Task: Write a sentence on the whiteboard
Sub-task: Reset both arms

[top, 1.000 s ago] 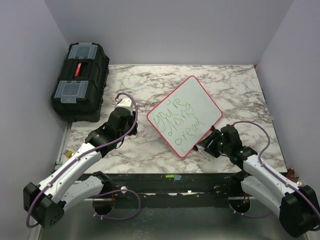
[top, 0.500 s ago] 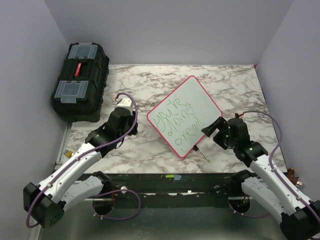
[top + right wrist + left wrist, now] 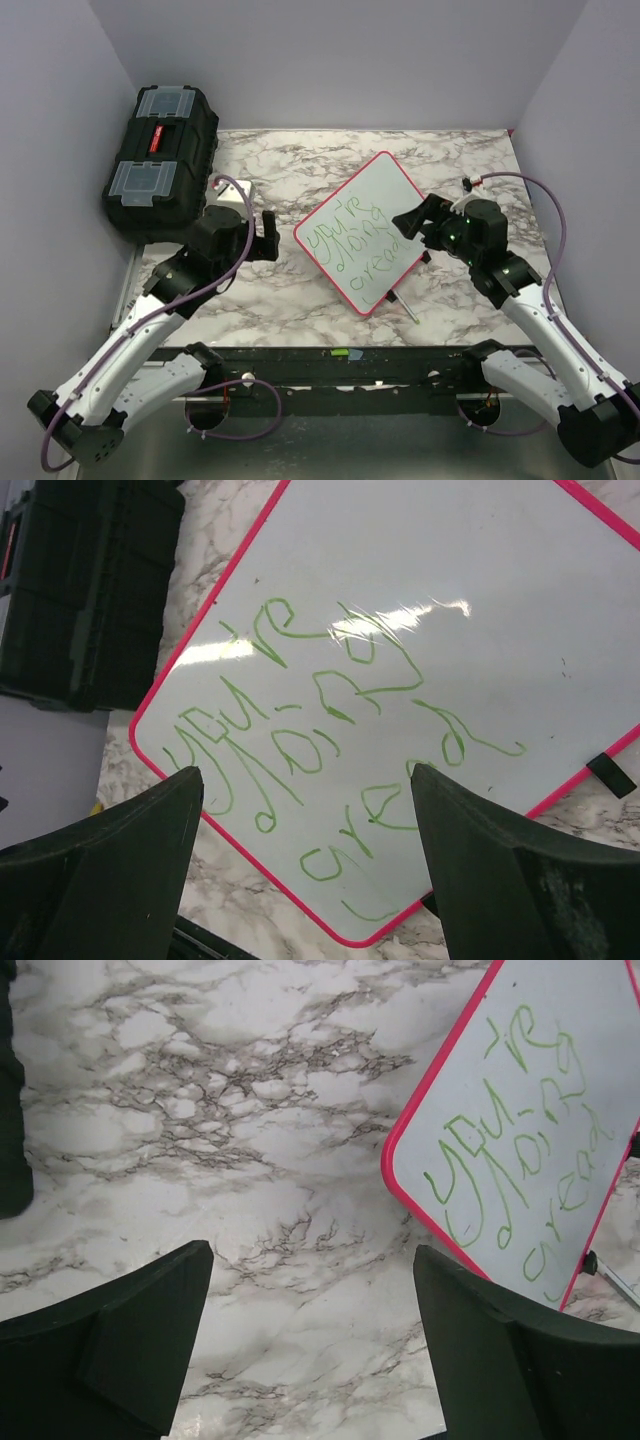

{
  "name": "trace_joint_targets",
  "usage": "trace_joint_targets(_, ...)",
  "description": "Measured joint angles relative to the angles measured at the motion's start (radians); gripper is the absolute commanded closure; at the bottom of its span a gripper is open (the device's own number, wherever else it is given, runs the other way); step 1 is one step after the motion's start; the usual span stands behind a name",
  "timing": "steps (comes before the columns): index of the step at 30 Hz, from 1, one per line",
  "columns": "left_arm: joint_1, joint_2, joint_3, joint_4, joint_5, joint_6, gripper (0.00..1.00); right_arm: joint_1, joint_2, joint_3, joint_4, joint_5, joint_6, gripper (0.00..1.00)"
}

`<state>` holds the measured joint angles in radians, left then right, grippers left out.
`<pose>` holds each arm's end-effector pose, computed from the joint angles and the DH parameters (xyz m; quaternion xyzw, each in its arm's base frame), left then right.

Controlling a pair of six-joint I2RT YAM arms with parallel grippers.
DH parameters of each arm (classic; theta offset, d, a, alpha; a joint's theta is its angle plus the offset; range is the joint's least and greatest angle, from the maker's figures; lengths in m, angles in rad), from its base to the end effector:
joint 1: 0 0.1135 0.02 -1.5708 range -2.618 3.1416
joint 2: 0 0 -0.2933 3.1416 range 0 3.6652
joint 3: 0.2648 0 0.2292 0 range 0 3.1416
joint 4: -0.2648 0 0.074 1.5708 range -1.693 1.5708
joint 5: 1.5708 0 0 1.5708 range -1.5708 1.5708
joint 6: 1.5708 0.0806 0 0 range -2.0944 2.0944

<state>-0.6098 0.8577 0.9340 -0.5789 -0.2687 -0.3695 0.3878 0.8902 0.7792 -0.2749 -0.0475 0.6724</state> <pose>0.1574 -0.0839 0.3389 0.0345 0.8550 -0.1355 0.4994 0.1884 0.0811 0.3184 0.1045 0.8228 0.2993 0.4717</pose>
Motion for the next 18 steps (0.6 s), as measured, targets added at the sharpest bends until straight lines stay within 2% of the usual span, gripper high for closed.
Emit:
trace_joint_targets(3,0.000,-0.047,0.045,-0.044,0.000,0.026,0.06,0.000,0.000,0.002,0.027,-0.011,-0.020,0.10)
trace_joint_targets(4,0.000,-0.064,0.058,-0.058,-0.001,0.034,0.04,0.000,-0.002,0.001,0.036,-0.014,-0.024,0.06)
trace_joint_targets(10,0.000,-0.164,0.090,-0.132,-0.020,0.082,0.02,0.000,-0.033,-0.032,0.100,-0.011,-0.042,0.04)
trace_joint_targets(18,0.000,-0.369,-0.103,-0.069,-0.060,0.137,0.01,0.000,-0.042,-0.088,0.164,-0.003,-0.047,0.03)
